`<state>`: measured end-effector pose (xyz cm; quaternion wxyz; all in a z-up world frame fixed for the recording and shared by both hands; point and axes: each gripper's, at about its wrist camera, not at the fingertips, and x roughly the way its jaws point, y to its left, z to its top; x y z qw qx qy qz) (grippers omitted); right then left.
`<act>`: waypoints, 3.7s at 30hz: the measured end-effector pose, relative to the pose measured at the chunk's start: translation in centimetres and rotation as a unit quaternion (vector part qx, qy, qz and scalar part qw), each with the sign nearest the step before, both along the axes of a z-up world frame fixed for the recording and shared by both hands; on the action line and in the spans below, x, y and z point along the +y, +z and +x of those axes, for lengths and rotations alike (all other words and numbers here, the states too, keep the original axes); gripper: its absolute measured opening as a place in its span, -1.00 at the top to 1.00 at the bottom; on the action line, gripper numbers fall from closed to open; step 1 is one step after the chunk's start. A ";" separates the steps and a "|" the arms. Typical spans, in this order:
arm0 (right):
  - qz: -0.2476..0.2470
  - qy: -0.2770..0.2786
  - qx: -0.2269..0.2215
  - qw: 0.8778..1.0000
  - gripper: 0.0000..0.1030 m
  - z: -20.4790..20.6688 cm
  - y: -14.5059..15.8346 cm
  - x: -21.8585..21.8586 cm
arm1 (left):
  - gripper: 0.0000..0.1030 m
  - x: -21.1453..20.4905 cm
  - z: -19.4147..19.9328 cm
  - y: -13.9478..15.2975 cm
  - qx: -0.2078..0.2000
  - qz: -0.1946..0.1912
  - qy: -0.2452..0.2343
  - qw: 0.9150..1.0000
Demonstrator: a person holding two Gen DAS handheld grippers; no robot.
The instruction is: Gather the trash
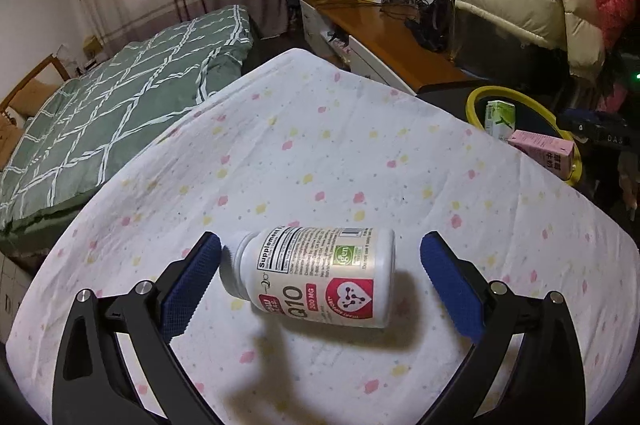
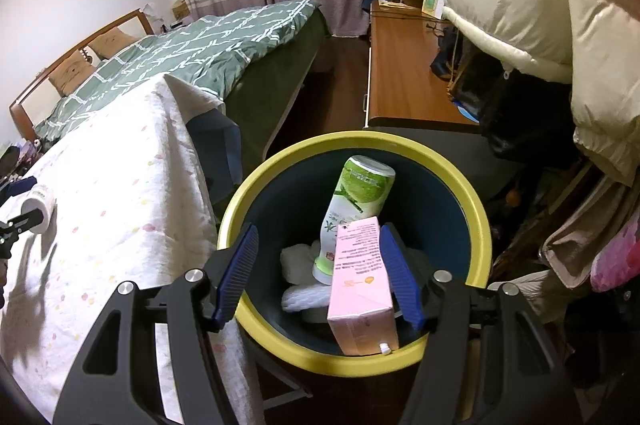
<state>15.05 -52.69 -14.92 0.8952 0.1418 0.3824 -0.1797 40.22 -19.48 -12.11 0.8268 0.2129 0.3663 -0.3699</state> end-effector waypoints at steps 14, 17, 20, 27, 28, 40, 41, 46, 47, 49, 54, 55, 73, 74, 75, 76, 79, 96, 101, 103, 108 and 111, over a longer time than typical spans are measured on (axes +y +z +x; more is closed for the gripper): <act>0.012 0.008 0.001 1.000 -0.17 0.3 -0.4 0.0 | -0.91 0.3 1.3 -1.1 0.003 0.018 0.027 0.999; 0.015 0.012 0.002 1.000 -0.17 0.5 -0.6 0.0 | -0.85 0.2 1.3 -2.0 0.016 0.025 0.015 0.999; 0.021 0.015 0.000 1.000 -0.17 0.4 -0.7 -0.1 | -0.66 0.3 1.3 -2.4 0.036 0.025 0.033 0.999; 0.034 0.020 -0.010 0.999 -0.17 -0.5 -0.7 -0.6 | -0.65 -0.1 -1.3 -1.8 0.020 0.025 0.072 0.997; 0.035 0.021 -0.013 0.999 -0.17 -0.7 -0.6 -0.7 | -0.65 -0.6 -1.9 -1.4 0.017 0.025 0.073 0.997; 0.017 -0.014 -0.043 0.999 -0.17 -6.5 1.8 -4.1 | -0.65 -14.2 -10.0 4.7 -0.015 0.006 -0.032 0.999; 0.012 -0.021 -0.043 0.999 -0.17 -7.4 2.0 -4.5 | -0.65 -16.0 -10.6 4.8 -0.014 0.003 -0.047 0.999; -0.002 -0.043 -0.039 0.998 -0.17 -10.8 2.1 -6.1 | -0.65 -23.6 -13.2 4.1 -0.010 0.008 -0.101 0.995; -0.003 -0.046 -0.037 0.998 -0.17 -11.2 2.1 -6.3 | -0.65 -24.7 -13.4 3.9 -0.008 0.011 -0.108 0.994; -0.005 -0.053 -0.034 0.998 -0.17 -12.1 1.9 -6.7 | -0.65 -26.9 -13.9 3.2 -0.008 0.018 -0.119 0.993; -0.004 -0.064 -0.027 0.998 -0.17 -13.5 1.6 -7.7 | -0.65 -30.8 -14.3 1.1 -0.003 0.029 -0.138 0.990; -0.003 -0.066 -0.026 0.997 -0.17 -13.6 1.5 -7.8 | -0.65 -31.7 -14.3 0.7 -0.003 0.031 -0.139 0.990; -0.012 0.059 -0.059 0.996 -0.31 -11.8 5.1 1.7 | -0.91 -10.5 -17.9 9.9 -0.084 -0.112 0.109 0.984; -0.015 0.076 -0.065 0.995 -0.31 -11.7 5.7 3.0 | -0.91 -8.4 -18.5 10.5 -0.087 -0.119 0.131 0.980; -0.018 0.088 -0.069 0.994 -0.33 -11.4 6.1 4.0 | -0.91 -6.4 -19.0 10.9 -0.089 -0.124 0.152 0.976; -0.021 0.100 -0.074 0.992 -0.34 -11.4 6.5 5.1 | -0.91 -3.9 -19.7 11.4 -0.093 -0.131 0.181 0.970; -0.032 0.124 -0.088 0.988 -0.38 -11.5 7.7 7.7 | -0.91 2.8 -22.5 12.3 -0.113 -0.146 0.255 0.949; -0.046 0.167 -0.114 0.978 -0.55 -15.3 10.5 14.2 | -0.91 17.6 -34.3 11.2 -0.152 -0.140 0.416 0.885; -0.048 0.167 -0.118 0.978 -0.58 -15.8 10.8 14.7 | -0.91 17.5 -35.4 11.0 -0.155 -0.145 0.418 0.884; -0.048 0.167 -0.119 0.978 -0.59 -15.8 10.9 14.7 | -0.91 16.8 -34.9 11.1 -0.154 -0.142 0.416 0.885; -0.048 0.170 -0.120 0.977 -0.59 -15.7 10.8 14.8 | -0.91 16.3 -34.7 10.9 -0.148 -0.141 0.410 0.889; -0.046 0.170 -0.120 0.977 -0.59 -15.7 10.9 14.8 | -0.91 16.0 -34.6 10.9 -0.148 -0.139 0.407 0.891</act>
